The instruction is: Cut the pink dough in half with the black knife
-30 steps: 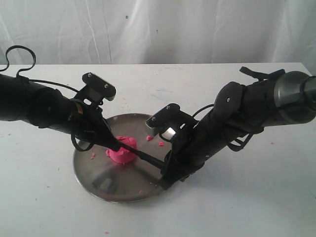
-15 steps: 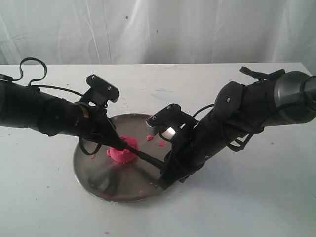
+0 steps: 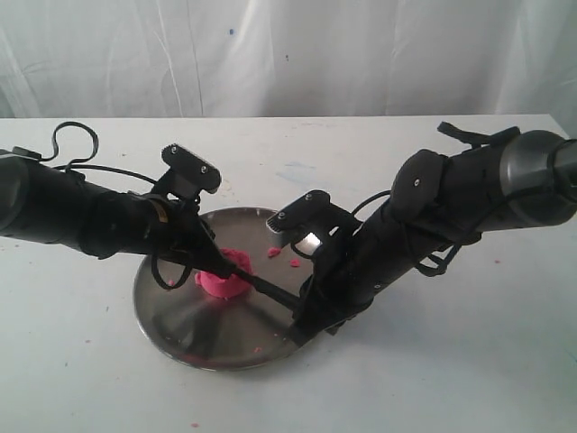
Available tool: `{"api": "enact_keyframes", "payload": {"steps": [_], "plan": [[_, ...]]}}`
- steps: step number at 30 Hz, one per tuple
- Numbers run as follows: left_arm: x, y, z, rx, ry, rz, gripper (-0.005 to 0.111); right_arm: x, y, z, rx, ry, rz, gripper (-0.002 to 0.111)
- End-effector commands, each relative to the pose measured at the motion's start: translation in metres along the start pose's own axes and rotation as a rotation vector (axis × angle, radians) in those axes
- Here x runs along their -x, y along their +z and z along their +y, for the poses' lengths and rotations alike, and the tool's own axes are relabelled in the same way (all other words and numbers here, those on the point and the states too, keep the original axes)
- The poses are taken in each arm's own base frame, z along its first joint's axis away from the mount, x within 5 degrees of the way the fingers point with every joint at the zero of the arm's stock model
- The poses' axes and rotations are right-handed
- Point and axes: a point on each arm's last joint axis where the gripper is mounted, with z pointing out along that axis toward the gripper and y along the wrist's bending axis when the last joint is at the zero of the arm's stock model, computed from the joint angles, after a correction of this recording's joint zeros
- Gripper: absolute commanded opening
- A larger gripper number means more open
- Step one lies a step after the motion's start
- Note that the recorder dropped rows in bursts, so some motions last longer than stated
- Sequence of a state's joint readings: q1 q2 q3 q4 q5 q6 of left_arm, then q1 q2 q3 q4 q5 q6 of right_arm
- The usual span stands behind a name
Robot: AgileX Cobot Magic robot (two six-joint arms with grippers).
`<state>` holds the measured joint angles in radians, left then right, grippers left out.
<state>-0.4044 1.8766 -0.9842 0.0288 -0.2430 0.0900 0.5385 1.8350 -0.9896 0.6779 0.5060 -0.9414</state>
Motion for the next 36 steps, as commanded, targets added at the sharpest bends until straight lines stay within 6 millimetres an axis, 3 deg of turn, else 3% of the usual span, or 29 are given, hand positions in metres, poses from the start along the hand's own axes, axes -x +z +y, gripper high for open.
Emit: {"api": "enact_keyframes", "payload": {"steps": [1,24,30,36], "plan": [[-0.01,0.004,-0.001,-0.011,-0.002,0.061,0.0,-0.005,0.009,-0.001,0.014,0.03,0.027,0.0],[-0.014,0.01,-0.001,-0.013,0.02,0.069,0.0,-0.008,0.018,-0.004,0.006,0.043,0.045,0.0],[0.028,-0.039,0.007,0.029,0.045,-0.115,0.0,-0.009,0.018,-0.004,0.012,0.047,0.049,0.0],[0.032,-0.089,0.007,-0.011,0.045,0.006,0.0,-0.008,0.018,-0.005,-0.001,0.047,0.04,0.0]]}}
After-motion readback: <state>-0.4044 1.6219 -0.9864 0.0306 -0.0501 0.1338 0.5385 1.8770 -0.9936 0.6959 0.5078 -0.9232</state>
